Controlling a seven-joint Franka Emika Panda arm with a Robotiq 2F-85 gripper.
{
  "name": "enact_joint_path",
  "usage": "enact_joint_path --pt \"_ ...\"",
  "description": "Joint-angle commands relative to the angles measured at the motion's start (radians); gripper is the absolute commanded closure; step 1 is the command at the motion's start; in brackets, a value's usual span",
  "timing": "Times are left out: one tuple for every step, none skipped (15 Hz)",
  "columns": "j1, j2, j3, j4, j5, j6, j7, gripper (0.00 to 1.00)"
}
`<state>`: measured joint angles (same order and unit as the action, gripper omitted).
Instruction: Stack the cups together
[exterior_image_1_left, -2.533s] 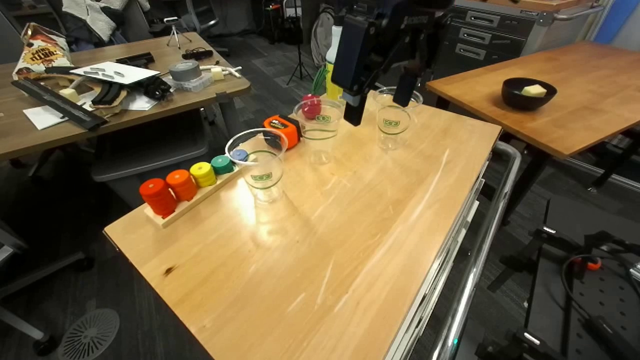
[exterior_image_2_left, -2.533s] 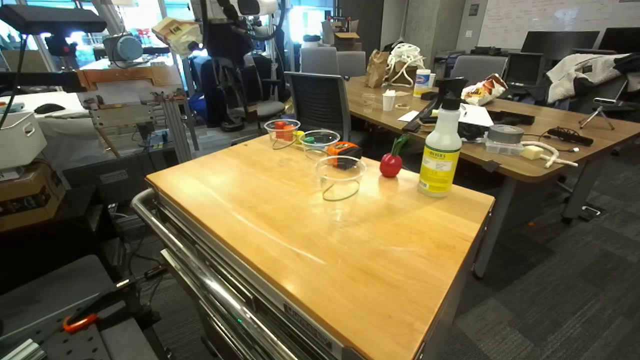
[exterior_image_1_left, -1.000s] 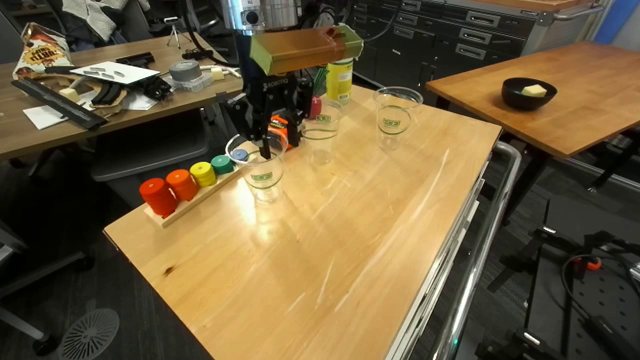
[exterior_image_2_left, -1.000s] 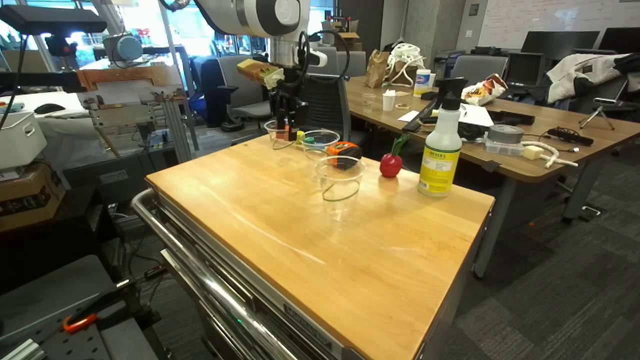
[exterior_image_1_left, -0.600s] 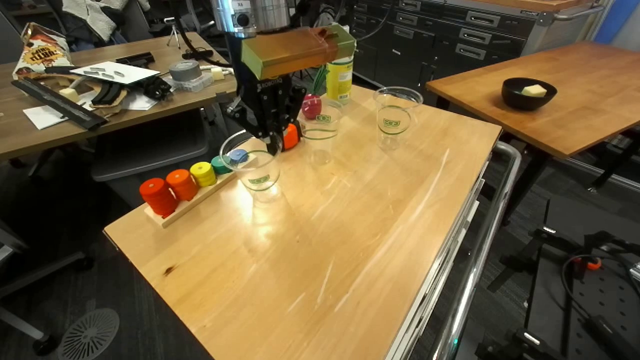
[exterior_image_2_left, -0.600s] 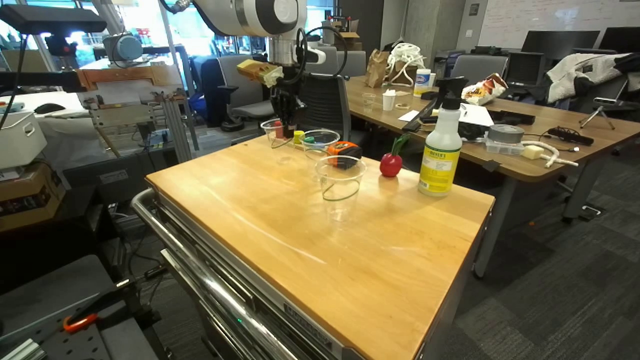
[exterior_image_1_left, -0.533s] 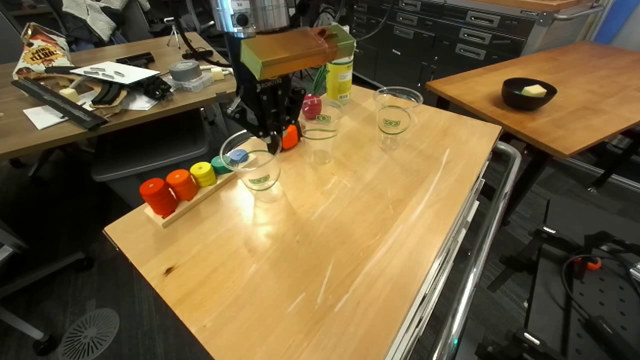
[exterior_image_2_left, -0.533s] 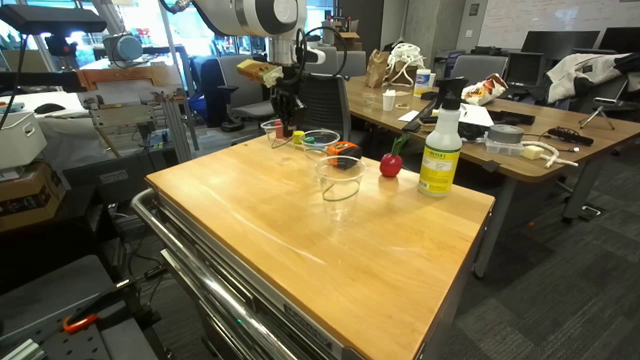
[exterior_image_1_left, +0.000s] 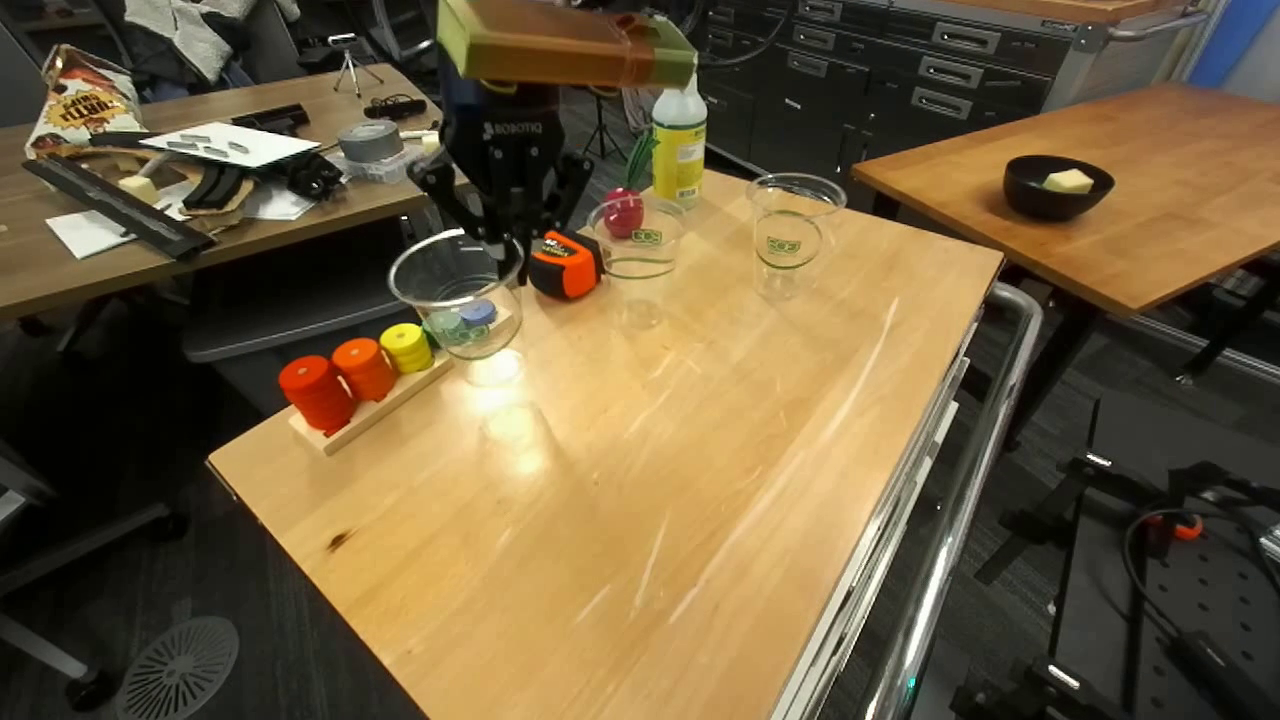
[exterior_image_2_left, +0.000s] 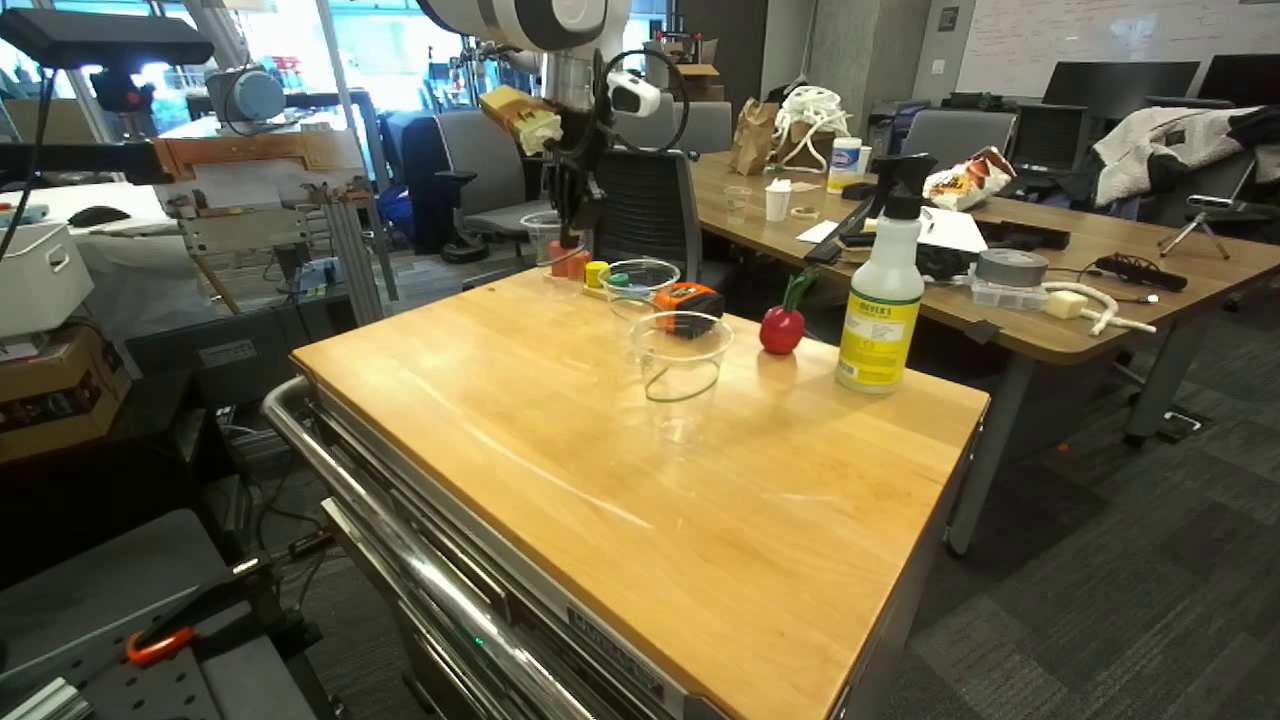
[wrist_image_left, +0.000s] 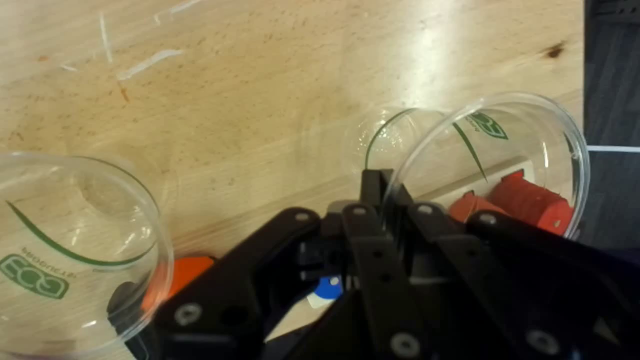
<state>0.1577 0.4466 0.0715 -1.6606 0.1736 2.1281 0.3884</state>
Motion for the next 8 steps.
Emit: enact_joint_path --pt "-0.018 -0.088 -0.009 0.009 0.048 -0.012 0.038 0.96" --pt "-0.017 -0.108 -0.018 0.007 0.033 -0.004 0.058 0.96" --pt "-0.018 -0.142 -0.026 -0.009 0.022 0.0 0.073 0.96" --pt "-0.017 -0.167 -0.034 -0.017 0.007 0.004 0.089 0.97" --pt "-0.015 -0.193 -0.043 -0.029 -0.008 0.007 0.106 0.97" --pt "-0.015 -0.226 -0.051 -0.047 -0.025 0.003 0.125 0.97" --pt "-0.015 -0.246 -0.056 -0.055 -0.046 0.003 0.142 0.97" --pt "-0.012 -0.266 -0.064 -0.07 -0.079 0.0 0.174 0.97"
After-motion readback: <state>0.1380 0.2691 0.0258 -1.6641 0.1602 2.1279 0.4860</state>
